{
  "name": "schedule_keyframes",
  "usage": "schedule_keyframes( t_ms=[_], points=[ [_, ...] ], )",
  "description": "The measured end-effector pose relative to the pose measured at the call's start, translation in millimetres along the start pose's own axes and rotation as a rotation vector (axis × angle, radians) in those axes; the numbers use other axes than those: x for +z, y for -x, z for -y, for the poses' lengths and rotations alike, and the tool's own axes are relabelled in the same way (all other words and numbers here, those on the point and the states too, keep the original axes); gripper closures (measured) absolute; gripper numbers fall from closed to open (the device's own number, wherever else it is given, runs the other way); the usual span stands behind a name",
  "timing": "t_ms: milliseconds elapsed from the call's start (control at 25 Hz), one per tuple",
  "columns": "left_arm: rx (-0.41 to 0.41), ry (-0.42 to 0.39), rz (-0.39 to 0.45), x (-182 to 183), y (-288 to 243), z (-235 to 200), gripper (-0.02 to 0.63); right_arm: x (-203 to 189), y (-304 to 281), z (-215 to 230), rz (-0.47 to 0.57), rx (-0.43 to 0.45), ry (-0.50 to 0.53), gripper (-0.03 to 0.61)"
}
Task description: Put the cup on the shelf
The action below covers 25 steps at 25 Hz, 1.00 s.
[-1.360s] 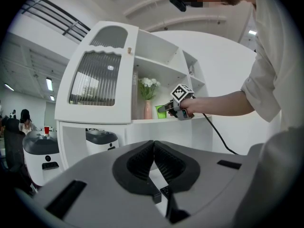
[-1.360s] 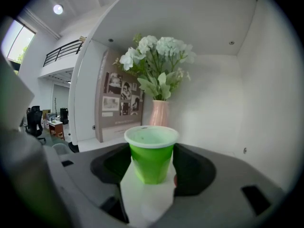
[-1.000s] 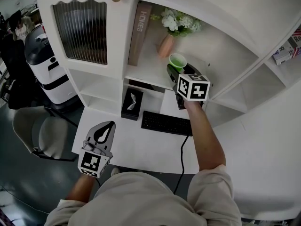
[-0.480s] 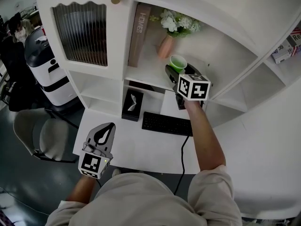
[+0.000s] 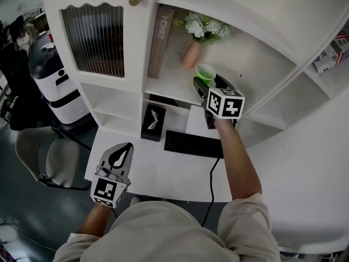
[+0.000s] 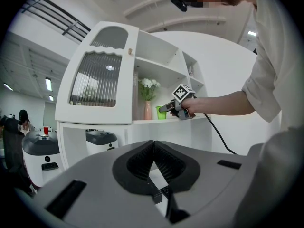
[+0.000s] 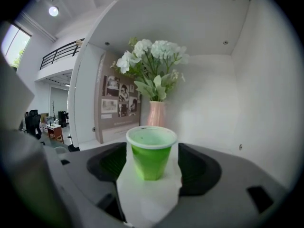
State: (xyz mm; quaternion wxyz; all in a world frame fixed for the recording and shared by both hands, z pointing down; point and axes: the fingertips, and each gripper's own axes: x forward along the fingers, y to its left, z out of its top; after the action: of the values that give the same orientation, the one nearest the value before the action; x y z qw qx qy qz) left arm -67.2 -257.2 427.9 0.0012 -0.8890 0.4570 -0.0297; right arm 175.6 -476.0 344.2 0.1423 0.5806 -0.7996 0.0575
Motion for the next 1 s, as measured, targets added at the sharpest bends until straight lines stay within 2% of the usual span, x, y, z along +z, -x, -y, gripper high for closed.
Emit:
schedule_keyframes(
  t_ms=[320,640,800,1000],
  points=[
    [-0.021,-0.008,0.009,1,-2,7,0.612,6,31,-7,0.038,0.01,0.002,0.234],
    [-0.054,-0.017,0.019,6,-3,20,0.612,13,82,-26,0.106,0.025,0.048,0.274],
    [-0.066,-0.017,0.015,5,-2,27,0.612,16,112,-33,0.168,0.0,0.075,0.376],
    [-0.081,-0.028,0.016,6,-2,33,0.612,7,141,-43,0.209,0.0,0.076,0.419]
  ],
)
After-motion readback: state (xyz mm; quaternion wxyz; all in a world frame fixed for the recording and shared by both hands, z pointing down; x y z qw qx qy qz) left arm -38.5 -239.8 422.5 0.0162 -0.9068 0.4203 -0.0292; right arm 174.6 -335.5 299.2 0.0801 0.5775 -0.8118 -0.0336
